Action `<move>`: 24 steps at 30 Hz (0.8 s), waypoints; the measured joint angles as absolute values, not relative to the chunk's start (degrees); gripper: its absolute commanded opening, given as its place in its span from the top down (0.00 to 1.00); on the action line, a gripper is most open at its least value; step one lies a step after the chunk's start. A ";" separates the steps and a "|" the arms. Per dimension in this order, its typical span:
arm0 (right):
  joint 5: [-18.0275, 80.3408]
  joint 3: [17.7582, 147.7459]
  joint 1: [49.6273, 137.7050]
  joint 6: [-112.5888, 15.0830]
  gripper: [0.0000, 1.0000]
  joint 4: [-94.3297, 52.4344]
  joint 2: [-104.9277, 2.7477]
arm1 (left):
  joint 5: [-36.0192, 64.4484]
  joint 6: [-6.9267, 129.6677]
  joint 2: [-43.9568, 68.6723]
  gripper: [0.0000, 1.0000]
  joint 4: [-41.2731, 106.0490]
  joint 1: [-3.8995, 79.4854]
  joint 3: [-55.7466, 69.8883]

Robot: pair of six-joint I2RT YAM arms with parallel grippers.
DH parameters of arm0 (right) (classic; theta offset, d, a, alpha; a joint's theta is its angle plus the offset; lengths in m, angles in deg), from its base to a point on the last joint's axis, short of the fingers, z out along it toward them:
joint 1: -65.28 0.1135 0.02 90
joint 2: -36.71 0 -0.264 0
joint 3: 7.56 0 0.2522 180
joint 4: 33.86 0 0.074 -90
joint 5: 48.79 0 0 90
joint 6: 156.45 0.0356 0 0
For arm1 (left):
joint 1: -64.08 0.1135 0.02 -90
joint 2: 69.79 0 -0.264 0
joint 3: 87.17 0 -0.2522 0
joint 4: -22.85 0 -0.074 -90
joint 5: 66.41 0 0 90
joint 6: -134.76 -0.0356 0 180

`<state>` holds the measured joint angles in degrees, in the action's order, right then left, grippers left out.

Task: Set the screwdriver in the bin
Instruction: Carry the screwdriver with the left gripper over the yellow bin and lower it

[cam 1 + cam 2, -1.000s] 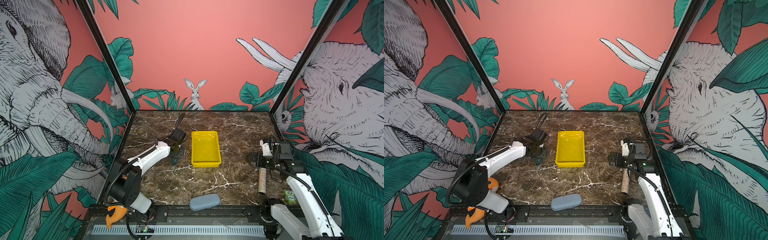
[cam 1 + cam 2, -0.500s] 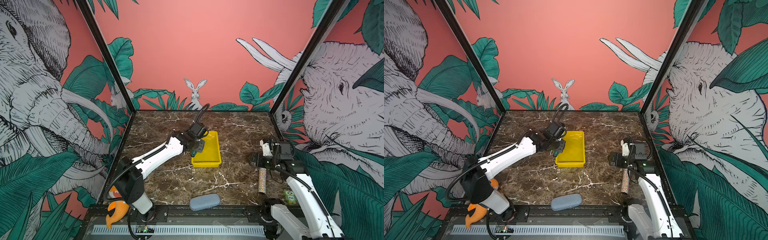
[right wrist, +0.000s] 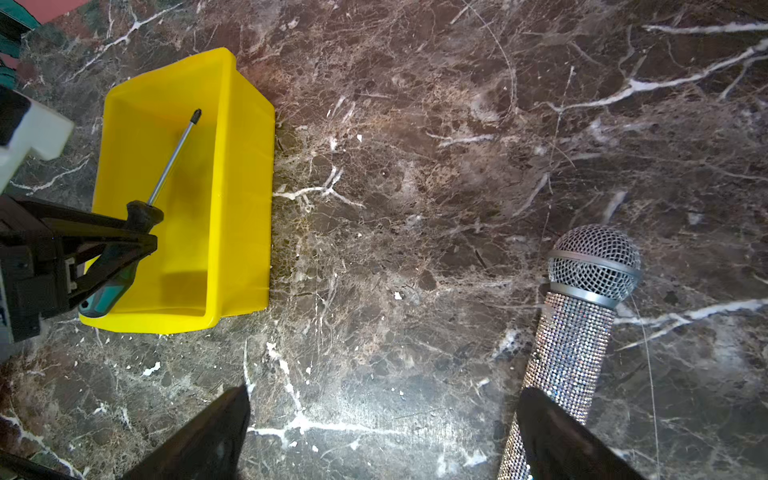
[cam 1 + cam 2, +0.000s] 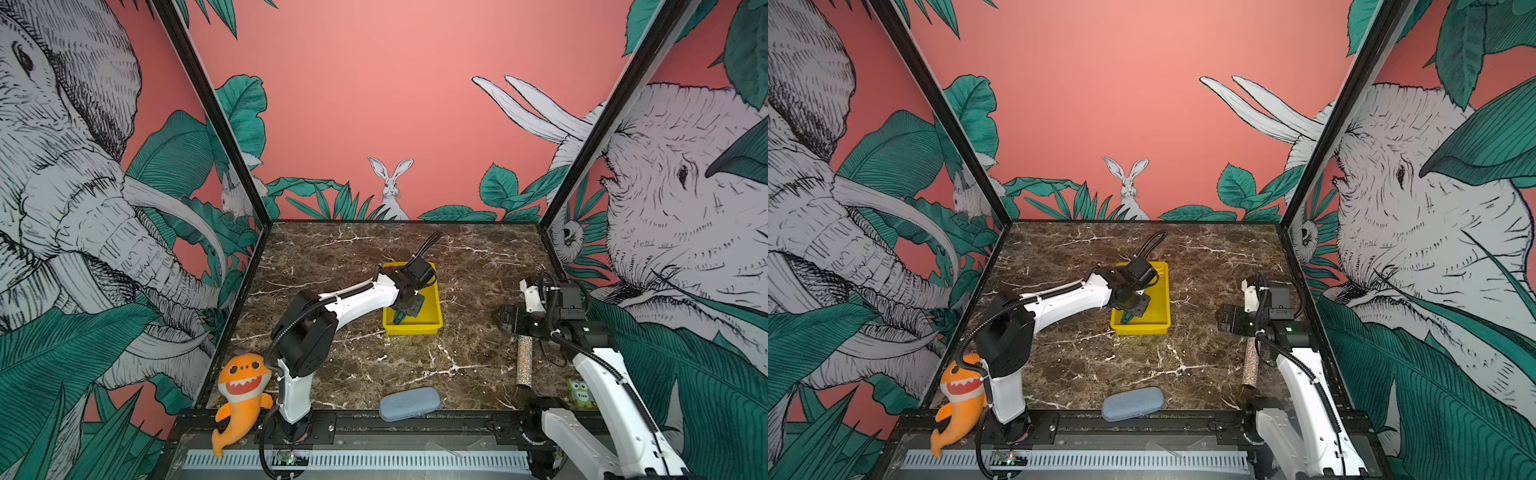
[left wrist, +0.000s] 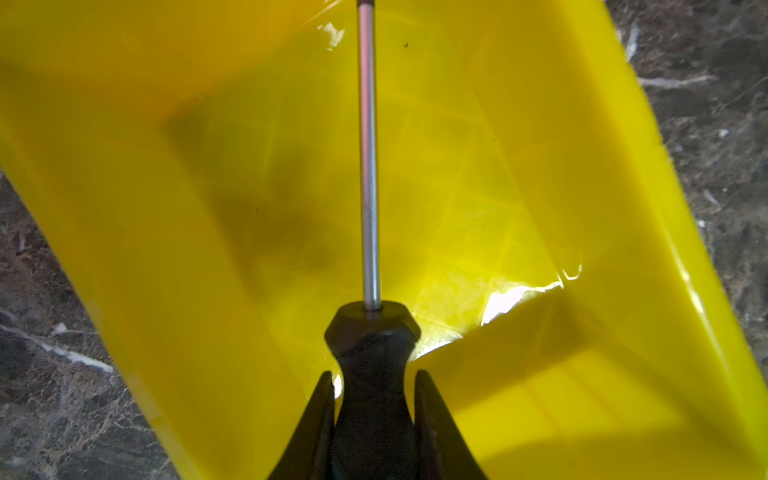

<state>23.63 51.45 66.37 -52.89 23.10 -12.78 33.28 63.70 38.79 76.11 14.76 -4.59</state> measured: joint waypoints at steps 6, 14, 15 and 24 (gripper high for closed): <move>23.65 51.45 66.34 -52.89 0.00 23.10 -12.96 | 33.54 62.89 40.87 1.00 74.13 14.76 -5.33; 23.65 51.45 66.34 -52.89 0.00 23.10 -13.07 | 33.54 62.28 44.38 0.92 72.62 14.76 -5.66; 23.65 51.45 66.37 -52.89 0.01 23.08 -13.07 | 33.54 62.15 44.76 0.88 72.49 14.76 -5.94; 23.65 51.45 66.37 -52.89 0.00 23.10 -13.16 | 33.54 61.65 46.05 0.78 71.20 14.78 -6.31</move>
<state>23.65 51.45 66.37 -52.89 23.10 -13.16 33.54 61.65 46.05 71.20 14.78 -6.31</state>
